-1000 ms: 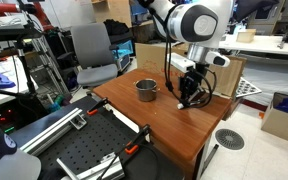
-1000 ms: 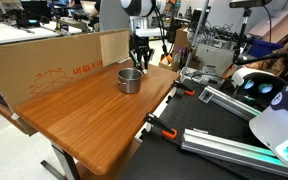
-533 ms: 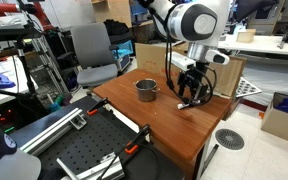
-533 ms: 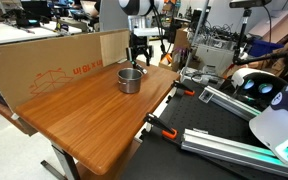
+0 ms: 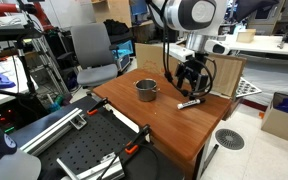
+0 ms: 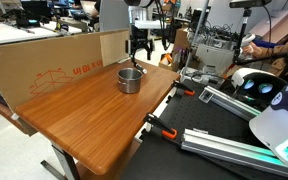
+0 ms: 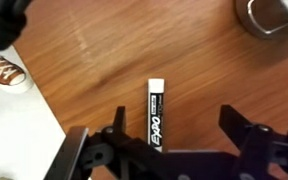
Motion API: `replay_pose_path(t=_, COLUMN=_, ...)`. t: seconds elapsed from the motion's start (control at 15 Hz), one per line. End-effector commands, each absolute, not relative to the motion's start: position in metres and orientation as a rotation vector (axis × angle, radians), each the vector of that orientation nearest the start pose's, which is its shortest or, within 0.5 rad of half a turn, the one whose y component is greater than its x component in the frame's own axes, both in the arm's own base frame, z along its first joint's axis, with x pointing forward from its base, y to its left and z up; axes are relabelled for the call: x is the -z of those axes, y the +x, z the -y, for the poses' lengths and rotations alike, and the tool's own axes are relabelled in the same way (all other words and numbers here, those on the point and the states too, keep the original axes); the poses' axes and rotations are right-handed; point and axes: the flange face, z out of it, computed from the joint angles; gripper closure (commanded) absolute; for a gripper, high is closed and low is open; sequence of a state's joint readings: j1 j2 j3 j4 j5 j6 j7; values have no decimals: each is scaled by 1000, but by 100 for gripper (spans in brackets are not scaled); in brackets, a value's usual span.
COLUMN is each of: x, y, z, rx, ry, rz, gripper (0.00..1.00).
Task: Remove the marker from the silver pot on the table
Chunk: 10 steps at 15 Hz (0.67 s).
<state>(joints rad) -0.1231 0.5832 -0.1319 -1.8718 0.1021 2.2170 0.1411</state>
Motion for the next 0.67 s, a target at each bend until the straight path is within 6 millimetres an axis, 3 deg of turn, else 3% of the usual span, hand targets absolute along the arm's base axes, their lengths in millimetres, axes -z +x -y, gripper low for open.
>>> replay_pose_path(t=0.0, x=-222, y=561, z=134, rx=-328, ry=-3062, rz=-581, gripper=0)
replay_pose_path(t=0.4, x=-281, y=513, z=100, rx=-136, ry=-3096, rz=-434, gripper=0)
replay_pose_path(t=0.47, x=-271, y=530, z=105, rx=-218, ry=-3080, rz=-492, gripper=0)
replay_pose_path(t=0.6, x=-281, y=518, z=100, rx=-179, ry=-3080, rz=-472, gripper=0)
